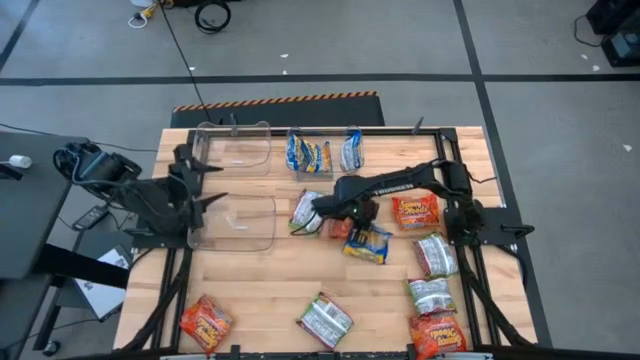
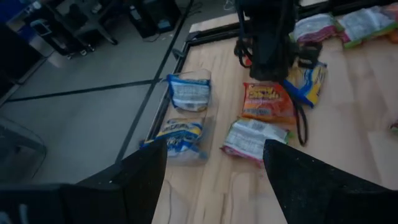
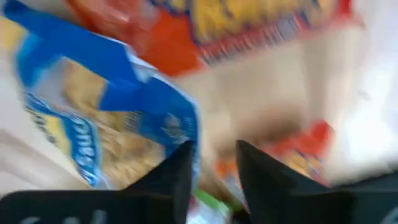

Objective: Sort Maruchan noodles
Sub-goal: Put the blue noodle pack into the right transparent bin

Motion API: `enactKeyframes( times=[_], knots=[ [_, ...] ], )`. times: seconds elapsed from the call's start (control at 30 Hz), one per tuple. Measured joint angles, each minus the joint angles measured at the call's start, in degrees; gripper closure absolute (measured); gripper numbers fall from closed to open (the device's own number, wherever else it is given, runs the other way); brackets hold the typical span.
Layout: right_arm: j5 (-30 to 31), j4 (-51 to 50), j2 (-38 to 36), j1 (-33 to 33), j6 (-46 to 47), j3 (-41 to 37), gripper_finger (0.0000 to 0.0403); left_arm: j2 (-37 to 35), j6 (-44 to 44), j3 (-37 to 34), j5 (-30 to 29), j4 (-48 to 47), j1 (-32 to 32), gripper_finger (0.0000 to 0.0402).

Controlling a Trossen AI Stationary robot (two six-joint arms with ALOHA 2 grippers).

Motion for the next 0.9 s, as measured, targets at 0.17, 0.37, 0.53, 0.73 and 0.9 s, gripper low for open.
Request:
enactKeyframes(
  times=[0.17,0.37,0.53,0.73,0.9],
  knots=[
    [2.0,-2.3,-2.4,-2.1,-0.2,0.2,0.0191,-2.4,-1.0,0.0,0.0,-1.7,0.5,0.013],
    [2.1,1.3,-7.0,5.6,0.7,-0.2,0.0148,-2.9,-4.6,0.0,0.2,-1.5,0.5,0.013],
    [-2.2,12.5,-8.7,14.9,0.3,-3.4,0.0152,-2.0,-5.2,0.0,3.2,1.8,0.5,0.013],
    [-2.9,17.9,-7.4,15.0,7.4,-13.0,0.0154,-0.4,-9.9,0.0,5.6,4.2,0.5,0.013],
    [-0.6,21.5,-9.9,10.3,11.4,-19.9,0.0154,1.3,-11.5,0.0,7.6,4.3,0.5,0.013]
  ],
)
